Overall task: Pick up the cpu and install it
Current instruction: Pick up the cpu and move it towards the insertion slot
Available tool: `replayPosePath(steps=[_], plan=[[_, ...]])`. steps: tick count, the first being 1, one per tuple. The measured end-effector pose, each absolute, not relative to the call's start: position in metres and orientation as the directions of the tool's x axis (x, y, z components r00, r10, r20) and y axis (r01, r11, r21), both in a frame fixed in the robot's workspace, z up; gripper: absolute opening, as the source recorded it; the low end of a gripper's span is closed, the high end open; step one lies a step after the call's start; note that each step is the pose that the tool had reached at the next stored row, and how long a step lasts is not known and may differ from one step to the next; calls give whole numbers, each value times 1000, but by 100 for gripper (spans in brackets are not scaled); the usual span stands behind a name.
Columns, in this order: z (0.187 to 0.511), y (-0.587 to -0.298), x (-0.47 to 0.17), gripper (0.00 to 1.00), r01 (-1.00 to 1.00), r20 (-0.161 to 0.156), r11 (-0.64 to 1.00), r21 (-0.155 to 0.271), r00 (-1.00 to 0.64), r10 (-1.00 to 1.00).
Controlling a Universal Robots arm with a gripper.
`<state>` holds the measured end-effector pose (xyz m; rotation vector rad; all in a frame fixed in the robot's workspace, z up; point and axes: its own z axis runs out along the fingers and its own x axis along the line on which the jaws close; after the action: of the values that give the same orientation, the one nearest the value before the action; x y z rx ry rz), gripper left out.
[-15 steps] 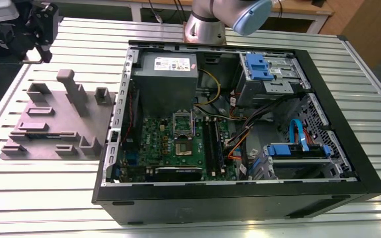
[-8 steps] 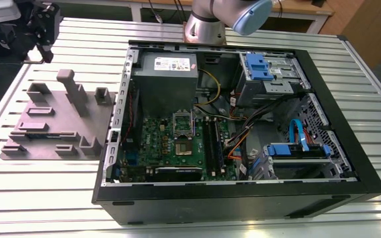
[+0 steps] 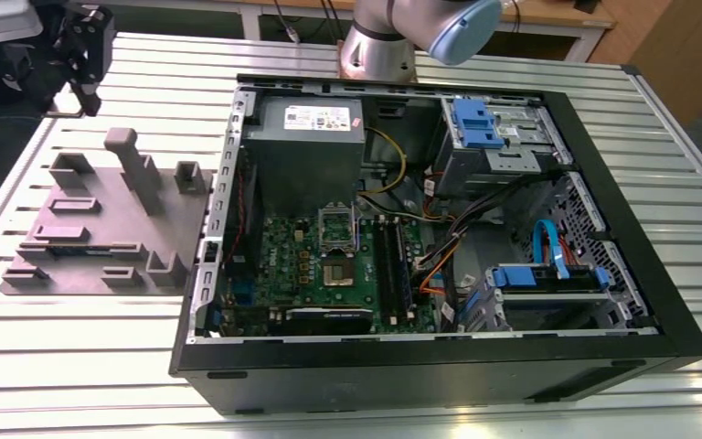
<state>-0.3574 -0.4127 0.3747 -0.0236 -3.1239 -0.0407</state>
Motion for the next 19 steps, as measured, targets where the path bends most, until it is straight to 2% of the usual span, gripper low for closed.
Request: replayPosePath(steps=[19], plan=[[375,-413,-353,47,15,18,1000,26,-1000,15]])
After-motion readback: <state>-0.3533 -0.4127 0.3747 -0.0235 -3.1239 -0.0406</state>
